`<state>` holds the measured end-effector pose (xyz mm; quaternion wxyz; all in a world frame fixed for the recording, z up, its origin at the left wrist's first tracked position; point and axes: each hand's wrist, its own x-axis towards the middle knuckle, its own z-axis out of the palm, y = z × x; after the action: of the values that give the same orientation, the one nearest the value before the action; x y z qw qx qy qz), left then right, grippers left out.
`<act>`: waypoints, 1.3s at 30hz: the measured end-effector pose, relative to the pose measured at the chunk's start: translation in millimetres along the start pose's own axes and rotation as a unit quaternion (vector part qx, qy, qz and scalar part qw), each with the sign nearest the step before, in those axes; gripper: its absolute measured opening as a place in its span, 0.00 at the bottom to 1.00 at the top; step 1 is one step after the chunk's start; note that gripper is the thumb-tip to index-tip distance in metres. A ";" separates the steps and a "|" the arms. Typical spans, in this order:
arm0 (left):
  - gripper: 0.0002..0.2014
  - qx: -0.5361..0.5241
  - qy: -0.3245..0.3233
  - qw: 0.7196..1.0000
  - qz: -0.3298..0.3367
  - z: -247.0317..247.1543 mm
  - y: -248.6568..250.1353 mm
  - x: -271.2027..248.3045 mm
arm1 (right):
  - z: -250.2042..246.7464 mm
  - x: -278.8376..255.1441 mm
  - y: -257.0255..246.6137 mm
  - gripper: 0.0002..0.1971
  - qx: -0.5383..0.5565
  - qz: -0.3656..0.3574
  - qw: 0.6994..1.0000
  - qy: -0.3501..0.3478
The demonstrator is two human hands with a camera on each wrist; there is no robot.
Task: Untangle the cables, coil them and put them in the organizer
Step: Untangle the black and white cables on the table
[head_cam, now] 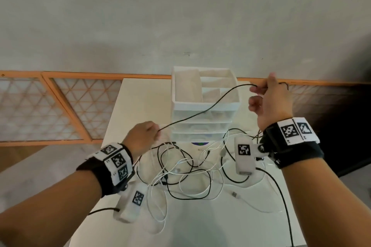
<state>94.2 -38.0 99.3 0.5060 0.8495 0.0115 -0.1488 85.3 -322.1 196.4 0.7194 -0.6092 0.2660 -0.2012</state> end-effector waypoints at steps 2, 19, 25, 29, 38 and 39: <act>0.15 -0.078 0.078 0.993 -0.027 -3.3 -0.6 4.5 | 6.4 -14.9 -0.8 0.22 -0.083 0.027 0.996 -0.033; 0.15 -0.016 -0.121 0.990 0.077 13.4 -2.3 9.2 | -13.4 8.9 5.3 0.15 -0.499 -0.179 0.834 -0.155; 0.18 0.059 -0.085 0.992 0.070 -3.7 -35.4 6.1 | -18.4 40.6 -8.9 0.16 -0.353 -0.166 0.921 0.004; 0.20 -0.048 -0.045 0.997 0.040 -8.6 -48.9 6.1 | -11.9 62.3 -20.6 0.18 -0.355 -0.202 0.913 -0.008; 0.12 -0.313 -0.024 0.949 -0.006 -6.1 -15.2 13.6 | -36.0 57.0 78.6 0.38 -0.543 -0.009 0.835 -0.088; 0.12 -0.316 -0.030 0.948 -0.006 -3.8 -12.5 14.4 | -30.7 44.5 82.7 0.36 -0.528 -0.040 0.844 -0.086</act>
<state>106.8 -30.5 86.4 0.7478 0.6411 0.0475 -0.1658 97.8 -358.5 105.4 0.3006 -0.9218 0.2447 -0.0059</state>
